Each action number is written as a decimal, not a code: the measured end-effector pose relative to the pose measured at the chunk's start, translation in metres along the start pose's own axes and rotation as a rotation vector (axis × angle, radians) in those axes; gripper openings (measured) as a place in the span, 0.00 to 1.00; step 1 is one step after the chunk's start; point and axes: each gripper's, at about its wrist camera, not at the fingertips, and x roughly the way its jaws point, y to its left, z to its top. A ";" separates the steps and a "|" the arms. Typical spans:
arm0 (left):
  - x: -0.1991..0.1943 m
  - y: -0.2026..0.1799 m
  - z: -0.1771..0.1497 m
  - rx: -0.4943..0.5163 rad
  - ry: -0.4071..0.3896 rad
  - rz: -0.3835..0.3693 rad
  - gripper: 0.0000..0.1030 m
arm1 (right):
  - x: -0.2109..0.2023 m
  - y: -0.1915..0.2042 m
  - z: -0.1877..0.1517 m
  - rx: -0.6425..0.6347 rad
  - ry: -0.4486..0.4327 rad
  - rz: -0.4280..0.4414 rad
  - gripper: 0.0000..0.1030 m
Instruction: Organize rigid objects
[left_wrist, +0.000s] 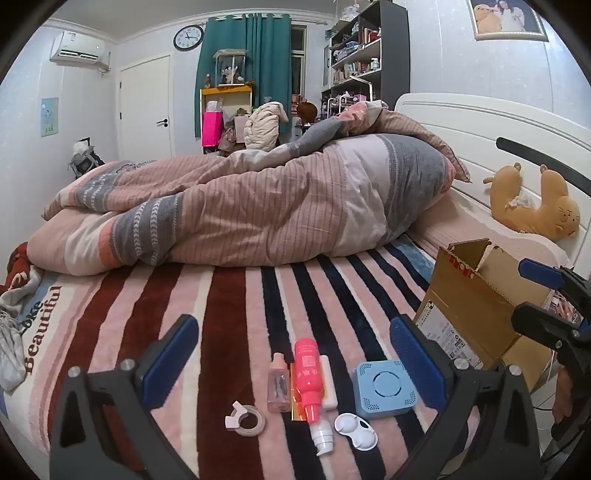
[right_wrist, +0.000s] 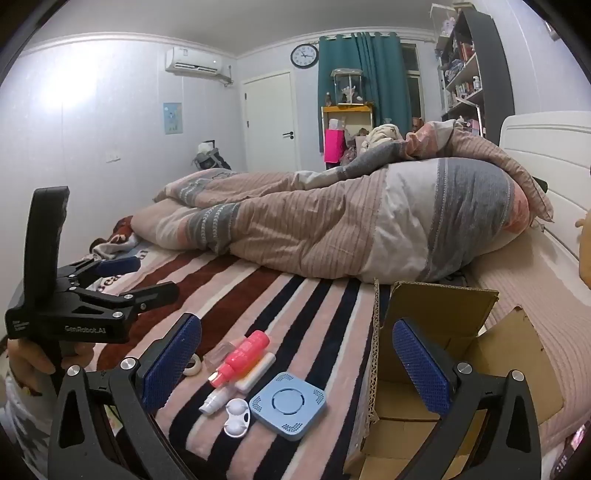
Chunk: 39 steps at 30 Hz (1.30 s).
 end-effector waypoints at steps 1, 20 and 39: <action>0.000 0.000 0.000 0.000 -0.001 -0.001 1.00 | 0.000 0.000 0.000 0.004 0.008 0.000 1.00; -0.004 0.004 0.002 -0.008 -0.008 0.000 1.00 | 0.006 0.009 -0.004 -0.005 -0.004 0.007 1.00; -0.003 0.007 0.002 -0.016 -0.015 0.007 1.00 | 0.001 0.003 -0.003 0.003 0.000 0.023 1.00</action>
